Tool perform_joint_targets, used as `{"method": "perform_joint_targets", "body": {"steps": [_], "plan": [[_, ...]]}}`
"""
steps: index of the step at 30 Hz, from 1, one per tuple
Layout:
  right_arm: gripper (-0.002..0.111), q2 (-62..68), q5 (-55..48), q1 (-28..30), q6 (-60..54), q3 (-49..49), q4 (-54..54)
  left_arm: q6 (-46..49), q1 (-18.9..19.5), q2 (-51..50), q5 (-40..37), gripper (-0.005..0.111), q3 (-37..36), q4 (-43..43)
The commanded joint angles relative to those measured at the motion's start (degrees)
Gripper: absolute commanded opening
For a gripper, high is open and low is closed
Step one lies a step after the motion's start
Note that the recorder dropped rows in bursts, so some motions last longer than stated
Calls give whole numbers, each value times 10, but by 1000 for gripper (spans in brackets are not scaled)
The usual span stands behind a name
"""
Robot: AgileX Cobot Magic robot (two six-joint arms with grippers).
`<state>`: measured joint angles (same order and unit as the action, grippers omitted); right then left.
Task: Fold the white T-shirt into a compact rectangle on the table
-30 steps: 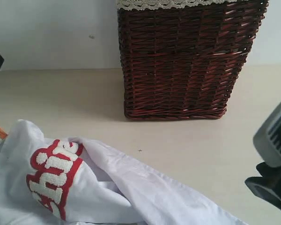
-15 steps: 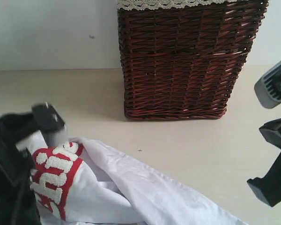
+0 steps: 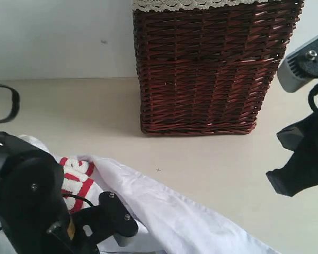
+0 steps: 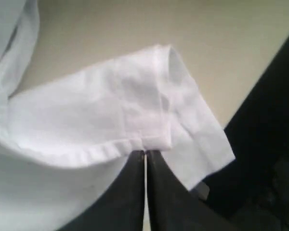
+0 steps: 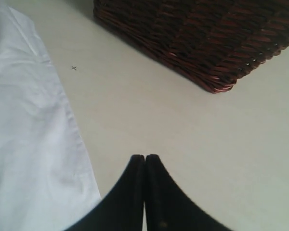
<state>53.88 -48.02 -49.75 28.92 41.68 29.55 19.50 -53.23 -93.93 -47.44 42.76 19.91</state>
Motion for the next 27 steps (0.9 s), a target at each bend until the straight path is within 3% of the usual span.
{"method": "perform_joint_targets", "body": {"steps": [1, 6, 16, 27], "plan": [[0, 43, 16, 74, -112, 38, -77, -7, -5, -39, 45, 3, -1, 2], [0, 72, 28, 146, -198, 65, -144, -7, -16, -73, 34, 3, -6, 7], [0, 87, 41, 164, -281, 85, -235, -7, -134, -75, -28, 3, -17, 5], [0, 87, 35, 164, -289, 85, -238, -11, -137, -66, -147, 6, -40, -18]]}}
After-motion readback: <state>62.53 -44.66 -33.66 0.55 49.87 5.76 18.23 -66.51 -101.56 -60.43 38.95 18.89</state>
